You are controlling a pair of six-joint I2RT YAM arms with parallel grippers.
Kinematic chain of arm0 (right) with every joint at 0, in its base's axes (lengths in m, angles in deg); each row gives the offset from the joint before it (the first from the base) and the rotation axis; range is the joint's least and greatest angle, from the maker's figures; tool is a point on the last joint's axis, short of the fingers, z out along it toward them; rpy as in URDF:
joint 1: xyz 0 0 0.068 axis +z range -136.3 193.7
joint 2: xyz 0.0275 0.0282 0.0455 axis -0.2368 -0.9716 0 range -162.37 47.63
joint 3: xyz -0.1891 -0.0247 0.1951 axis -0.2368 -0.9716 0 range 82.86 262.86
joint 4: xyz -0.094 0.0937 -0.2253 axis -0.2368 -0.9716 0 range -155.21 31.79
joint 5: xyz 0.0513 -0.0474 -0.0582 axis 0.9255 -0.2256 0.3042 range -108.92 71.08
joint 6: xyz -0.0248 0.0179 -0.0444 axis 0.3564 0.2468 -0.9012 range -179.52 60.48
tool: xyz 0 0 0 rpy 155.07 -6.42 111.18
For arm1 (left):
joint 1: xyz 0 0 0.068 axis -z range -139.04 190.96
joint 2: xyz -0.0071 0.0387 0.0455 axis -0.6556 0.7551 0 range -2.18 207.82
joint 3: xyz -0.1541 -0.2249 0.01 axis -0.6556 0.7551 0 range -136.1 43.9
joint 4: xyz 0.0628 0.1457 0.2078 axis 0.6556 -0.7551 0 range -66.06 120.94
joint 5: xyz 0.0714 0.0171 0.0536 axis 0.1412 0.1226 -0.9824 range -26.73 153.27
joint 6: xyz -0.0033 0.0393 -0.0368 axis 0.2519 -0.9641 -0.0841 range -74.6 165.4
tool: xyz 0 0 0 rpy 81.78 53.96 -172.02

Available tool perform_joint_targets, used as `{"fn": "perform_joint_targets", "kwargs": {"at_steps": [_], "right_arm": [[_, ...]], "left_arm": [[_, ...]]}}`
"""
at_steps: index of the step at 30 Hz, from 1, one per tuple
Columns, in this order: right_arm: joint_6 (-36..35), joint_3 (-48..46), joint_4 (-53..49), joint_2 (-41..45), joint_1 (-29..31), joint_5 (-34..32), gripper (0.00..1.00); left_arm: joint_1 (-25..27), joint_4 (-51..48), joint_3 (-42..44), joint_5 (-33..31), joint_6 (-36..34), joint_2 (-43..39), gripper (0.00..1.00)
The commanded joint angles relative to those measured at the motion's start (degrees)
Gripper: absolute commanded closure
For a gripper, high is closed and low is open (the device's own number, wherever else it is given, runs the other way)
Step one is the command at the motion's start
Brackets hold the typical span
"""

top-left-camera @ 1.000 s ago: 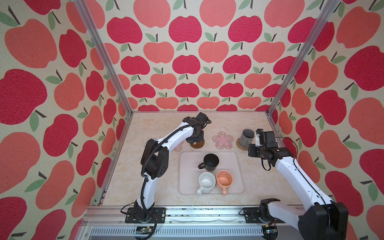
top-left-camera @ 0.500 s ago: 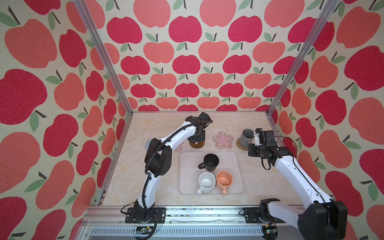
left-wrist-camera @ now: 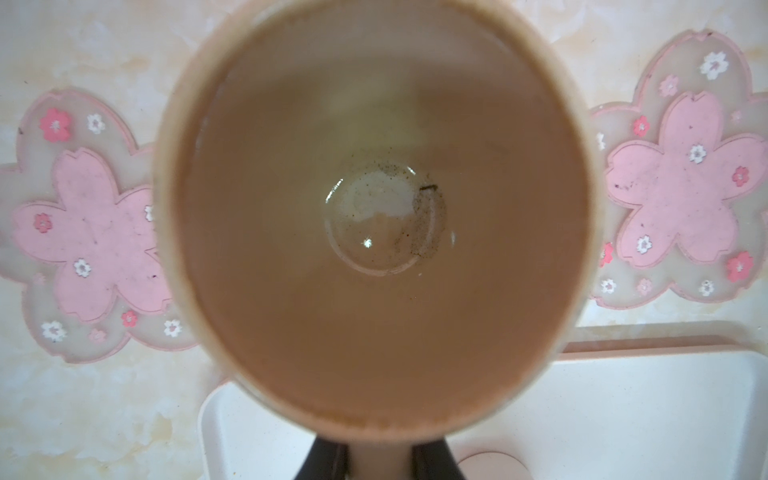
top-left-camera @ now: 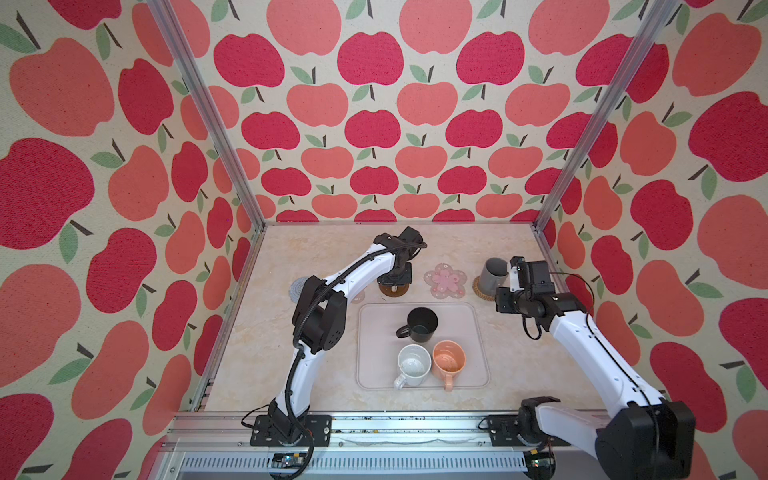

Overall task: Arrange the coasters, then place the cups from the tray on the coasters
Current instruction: 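Align the held beige mug above the brown round coaster with the left gripper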

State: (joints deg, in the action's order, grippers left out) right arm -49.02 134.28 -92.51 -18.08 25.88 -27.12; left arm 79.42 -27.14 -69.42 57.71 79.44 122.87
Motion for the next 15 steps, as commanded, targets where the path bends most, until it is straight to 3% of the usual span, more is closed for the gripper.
{"fn": "perform_joint_targets", "kwargs": {"at_steps": [1, 15], "right_arm": [[-0.6, 1.2, -0.1, 0.0, -0.4, 0.9, 0.43], [-0.5, 0.8, 0.2, -0.1, -0.4, 1.2, 0.43]], "left_arm": [[0.3, 1.8, -1.6, -1.6, 2.0, -0.1, 1.00], [0.8, 1.4, -1.0, -1.3, 2.4, 0.8, 1.00]]}}
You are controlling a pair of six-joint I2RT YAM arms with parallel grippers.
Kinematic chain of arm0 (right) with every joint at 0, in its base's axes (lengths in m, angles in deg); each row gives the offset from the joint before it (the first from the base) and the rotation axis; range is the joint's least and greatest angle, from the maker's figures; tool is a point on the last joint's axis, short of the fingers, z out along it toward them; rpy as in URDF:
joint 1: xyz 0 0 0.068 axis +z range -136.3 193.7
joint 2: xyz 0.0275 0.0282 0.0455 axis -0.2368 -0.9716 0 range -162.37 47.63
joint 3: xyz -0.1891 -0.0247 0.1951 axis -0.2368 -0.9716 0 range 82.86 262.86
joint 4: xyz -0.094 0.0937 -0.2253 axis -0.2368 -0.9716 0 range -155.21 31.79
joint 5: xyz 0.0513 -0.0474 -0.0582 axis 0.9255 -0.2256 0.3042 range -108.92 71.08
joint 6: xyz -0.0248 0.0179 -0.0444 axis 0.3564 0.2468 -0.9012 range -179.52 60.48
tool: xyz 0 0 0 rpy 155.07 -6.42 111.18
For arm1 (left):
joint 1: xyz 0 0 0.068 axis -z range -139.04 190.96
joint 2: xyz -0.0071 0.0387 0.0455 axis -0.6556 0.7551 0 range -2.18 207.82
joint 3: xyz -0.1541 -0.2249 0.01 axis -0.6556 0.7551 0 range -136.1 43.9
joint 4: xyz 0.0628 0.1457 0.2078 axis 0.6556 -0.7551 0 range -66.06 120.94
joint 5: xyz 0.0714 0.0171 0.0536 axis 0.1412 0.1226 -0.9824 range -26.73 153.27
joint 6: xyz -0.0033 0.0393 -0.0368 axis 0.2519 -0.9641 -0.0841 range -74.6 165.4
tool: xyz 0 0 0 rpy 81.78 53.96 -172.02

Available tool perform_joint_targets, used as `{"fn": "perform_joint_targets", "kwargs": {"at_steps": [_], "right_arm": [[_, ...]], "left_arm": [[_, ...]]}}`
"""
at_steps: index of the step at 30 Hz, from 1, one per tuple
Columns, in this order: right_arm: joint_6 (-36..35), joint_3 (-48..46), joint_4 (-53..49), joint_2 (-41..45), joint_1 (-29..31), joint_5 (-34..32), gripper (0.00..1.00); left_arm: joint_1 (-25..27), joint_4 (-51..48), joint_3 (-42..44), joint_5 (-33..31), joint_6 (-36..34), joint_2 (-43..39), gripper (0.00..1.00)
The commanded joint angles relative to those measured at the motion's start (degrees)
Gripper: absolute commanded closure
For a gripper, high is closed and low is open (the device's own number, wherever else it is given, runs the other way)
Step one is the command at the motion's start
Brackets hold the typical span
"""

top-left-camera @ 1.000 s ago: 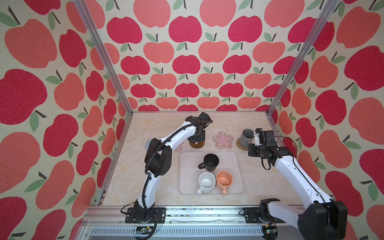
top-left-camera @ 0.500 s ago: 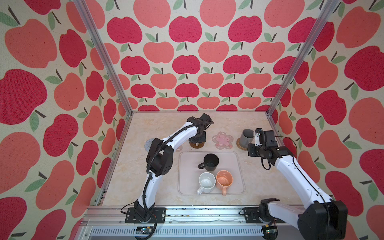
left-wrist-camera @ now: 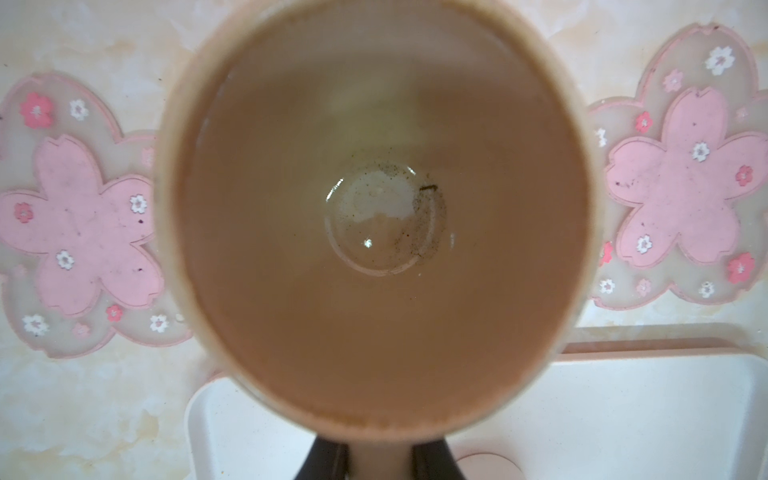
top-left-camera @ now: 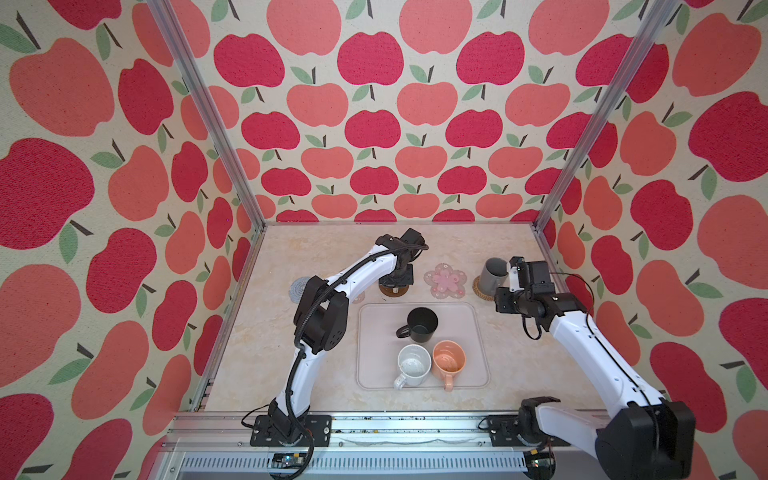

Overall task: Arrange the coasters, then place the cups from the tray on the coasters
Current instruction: 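Align the held beige mug above the brown round coaster with the left gripper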

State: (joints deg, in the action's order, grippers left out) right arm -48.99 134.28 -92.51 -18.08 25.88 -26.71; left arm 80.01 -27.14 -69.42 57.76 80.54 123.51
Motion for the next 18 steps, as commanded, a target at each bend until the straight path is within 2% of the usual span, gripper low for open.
{"fn": "perform_joint_targets", "kwargs": {"at_steps": [1, 18], "right_arm": [[-0.5, 0.8, 0.2, -0.1, -0.4, 0.8, 0.43], [0.1, 0.6, 0.5, -0.3, -0.4, 1.6, 0.43]], "left_arm": [[0.3, 1.4, -1.0, -1.3, 1.3, 0.1, 1.00], [-0.1, 1.6, 1.0, -1.3, 1.5, -0.7, 1.00]]}}
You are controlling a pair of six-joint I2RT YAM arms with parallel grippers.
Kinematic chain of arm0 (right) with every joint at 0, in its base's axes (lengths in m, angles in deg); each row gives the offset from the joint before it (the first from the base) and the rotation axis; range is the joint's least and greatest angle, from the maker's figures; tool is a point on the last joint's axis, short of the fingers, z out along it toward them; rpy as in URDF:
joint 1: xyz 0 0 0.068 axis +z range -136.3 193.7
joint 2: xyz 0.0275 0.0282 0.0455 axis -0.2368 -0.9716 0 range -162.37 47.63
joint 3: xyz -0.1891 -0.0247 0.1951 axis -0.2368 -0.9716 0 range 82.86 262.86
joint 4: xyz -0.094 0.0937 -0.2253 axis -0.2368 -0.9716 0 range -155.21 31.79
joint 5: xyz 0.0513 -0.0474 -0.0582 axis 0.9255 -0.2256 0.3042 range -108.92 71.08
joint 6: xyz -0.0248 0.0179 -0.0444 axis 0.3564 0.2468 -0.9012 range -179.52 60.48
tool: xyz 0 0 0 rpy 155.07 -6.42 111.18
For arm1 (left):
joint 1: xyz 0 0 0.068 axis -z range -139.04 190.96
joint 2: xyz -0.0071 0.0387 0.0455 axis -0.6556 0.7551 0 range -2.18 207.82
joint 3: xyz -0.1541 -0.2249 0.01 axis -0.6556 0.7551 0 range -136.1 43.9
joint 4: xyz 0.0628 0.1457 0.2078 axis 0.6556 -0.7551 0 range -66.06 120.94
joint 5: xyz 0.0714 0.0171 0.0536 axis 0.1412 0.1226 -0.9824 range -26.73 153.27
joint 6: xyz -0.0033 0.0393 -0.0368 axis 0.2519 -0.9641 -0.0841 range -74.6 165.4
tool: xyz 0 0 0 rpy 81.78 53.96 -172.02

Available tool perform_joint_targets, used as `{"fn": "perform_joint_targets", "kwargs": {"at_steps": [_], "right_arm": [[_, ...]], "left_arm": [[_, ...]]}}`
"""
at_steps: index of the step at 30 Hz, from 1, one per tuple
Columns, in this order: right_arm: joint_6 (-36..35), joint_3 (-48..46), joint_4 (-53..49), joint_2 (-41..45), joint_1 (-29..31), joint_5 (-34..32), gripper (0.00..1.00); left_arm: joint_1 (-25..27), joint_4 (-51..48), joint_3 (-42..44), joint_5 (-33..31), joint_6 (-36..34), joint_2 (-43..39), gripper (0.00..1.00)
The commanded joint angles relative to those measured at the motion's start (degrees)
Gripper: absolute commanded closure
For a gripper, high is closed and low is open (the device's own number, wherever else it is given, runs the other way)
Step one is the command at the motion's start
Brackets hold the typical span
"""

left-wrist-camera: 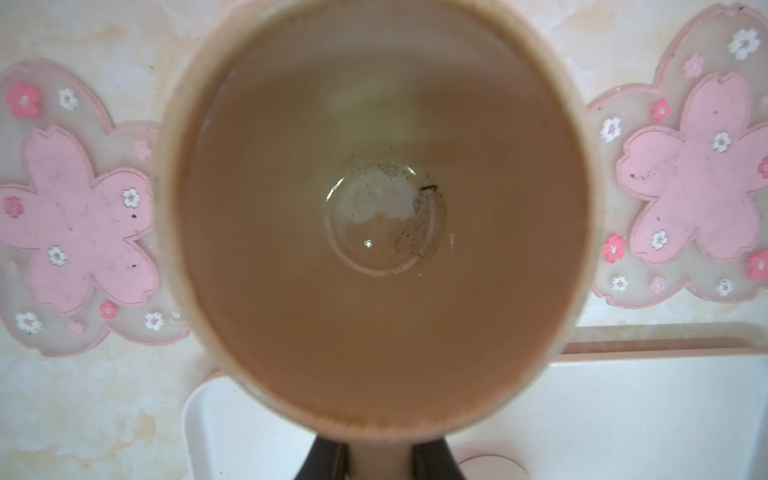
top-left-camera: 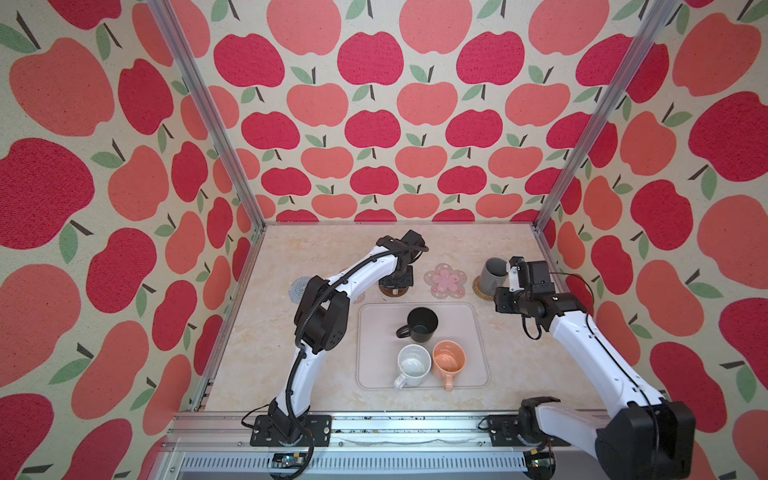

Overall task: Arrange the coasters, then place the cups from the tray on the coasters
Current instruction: 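Align the held beige mug above the brown round coaster with the left gripper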

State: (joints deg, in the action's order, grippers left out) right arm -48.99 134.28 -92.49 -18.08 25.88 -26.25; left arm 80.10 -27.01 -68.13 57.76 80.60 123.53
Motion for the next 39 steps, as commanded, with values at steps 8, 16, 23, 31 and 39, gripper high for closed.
{"fn": "perform_joint_targets", "kwargs": {"at_steps": [8, 16, 23, 31, 39], "right_arm": [[0.4, 0.6, 0.0, 0.2, -0.4, 1.3, 0.43], [0.5, 0.8, -0.1, 0.6, -0.4, 1.4, 0.43], [0.7, 1.3, 0.0, 0.1, -0.4, 1.7, 0.43], [1.3, 1.2, 0.5, -0.6, -0.4, 2.2, 0.43], [1.4, 1.0, 0.5, -0.4, -0.4, 2.2, 0.43]], "left_arm": [[-0.2, 2.4, 0.7, -1.0, 1.6, -1.1, 1.00], [-0.2, 2.5, 0.7, -1.3, 1.2, -0.8, 1.00], [-0.2, 2.2, 1.3, -2.1, 0.9, -2.2, 1.00], [0.5, 0.8, -1.4, -4.8, -0.9, -3.0, 1.00], [1.2, 1.2, -2.5, -6.5, -1.8, -3.4, 1.00]]}}
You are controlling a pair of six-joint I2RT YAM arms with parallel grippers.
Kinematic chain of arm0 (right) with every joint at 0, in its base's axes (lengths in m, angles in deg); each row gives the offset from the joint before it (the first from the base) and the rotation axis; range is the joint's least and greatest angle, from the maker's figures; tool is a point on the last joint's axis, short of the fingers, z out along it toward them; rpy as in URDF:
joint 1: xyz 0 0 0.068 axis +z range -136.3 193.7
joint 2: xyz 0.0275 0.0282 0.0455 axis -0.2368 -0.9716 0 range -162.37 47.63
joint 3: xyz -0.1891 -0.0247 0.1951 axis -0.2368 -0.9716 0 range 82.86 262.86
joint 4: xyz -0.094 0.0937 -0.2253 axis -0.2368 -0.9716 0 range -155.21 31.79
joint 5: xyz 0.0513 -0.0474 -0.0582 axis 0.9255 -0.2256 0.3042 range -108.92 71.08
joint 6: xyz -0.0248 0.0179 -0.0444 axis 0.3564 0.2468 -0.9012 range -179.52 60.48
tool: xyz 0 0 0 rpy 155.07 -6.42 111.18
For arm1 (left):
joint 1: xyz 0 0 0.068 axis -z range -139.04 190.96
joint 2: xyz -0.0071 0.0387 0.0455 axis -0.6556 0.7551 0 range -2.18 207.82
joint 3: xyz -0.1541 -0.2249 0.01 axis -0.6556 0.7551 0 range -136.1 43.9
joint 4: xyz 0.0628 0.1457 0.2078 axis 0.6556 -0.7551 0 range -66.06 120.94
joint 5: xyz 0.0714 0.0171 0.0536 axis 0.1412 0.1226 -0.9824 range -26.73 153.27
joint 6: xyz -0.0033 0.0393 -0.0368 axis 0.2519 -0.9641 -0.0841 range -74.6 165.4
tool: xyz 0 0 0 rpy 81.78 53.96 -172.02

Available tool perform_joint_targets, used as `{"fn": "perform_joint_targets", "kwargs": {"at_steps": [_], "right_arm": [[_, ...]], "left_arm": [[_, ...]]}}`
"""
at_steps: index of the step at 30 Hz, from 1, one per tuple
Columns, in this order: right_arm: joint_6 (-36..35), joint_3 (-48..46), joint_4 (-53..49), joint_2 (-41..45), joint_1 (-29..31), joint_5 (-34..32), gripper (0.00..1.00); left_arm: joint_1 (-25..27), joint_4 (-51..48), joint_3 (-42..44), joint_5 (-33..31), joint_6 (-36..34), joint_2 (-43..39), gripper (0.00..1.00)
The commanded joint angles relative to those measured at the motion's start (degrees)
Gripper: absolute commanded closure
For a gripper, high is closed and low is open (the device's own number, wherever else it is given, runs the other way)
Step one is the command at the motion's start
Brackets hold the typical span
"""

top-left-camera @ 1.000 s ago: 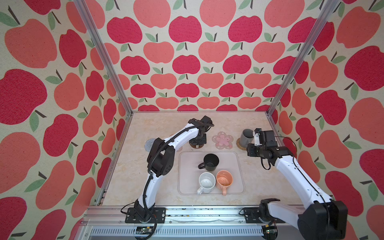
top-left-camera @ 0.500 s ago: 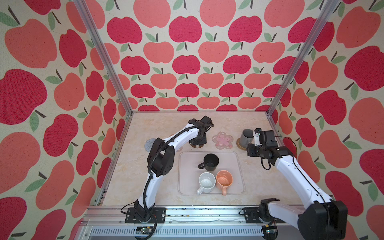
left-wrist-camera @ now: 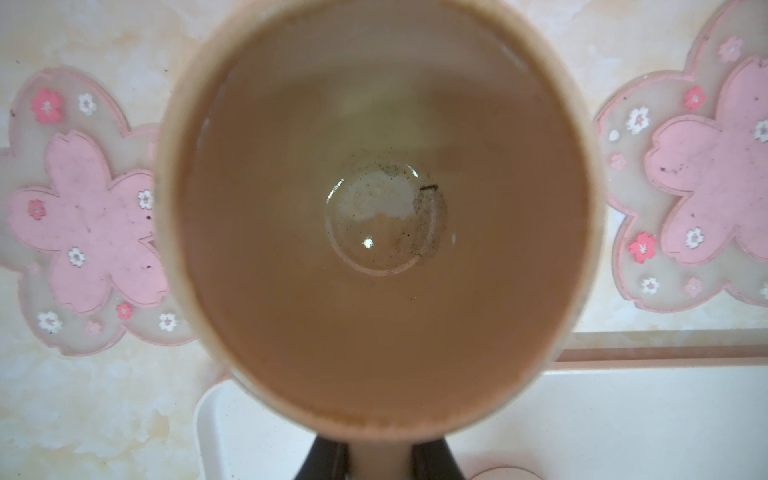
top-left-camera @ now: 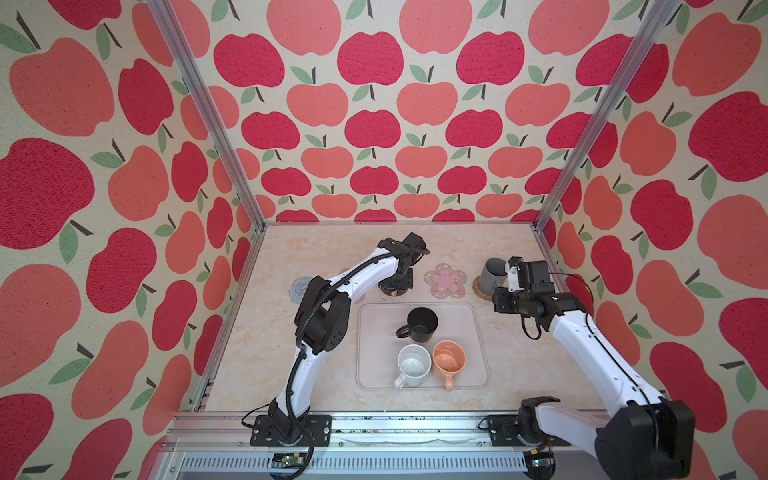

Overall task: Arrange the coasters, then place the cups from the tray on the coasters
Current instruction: 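Align the held beige mug above the brown round coaster with the left gripper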

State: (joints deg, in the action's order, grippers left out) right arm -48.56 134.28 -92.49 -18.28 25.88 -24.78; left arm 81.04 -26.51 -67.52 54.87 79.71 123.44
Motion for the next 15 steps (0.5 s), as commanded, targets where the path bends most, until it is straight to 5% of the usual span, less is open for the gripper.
{"fn": "perform_joint_targets", "kwargs": {"at_steps": [1, 15], "right_arm": [[0.9, 1.0, 0.4, -0.2, -0.4, 0.7, 0.43], [1.3, 0.8, 0.7, -0.4, -0.4, 0.9, 0.43]], "left_arm": [[0.4, 0.8, -3.2, -3.8, -1.0, -3.4, 1.00], [-0.3, 5.0, 1.4, -3.9, -0.6, -4.6, 1.00]]}}
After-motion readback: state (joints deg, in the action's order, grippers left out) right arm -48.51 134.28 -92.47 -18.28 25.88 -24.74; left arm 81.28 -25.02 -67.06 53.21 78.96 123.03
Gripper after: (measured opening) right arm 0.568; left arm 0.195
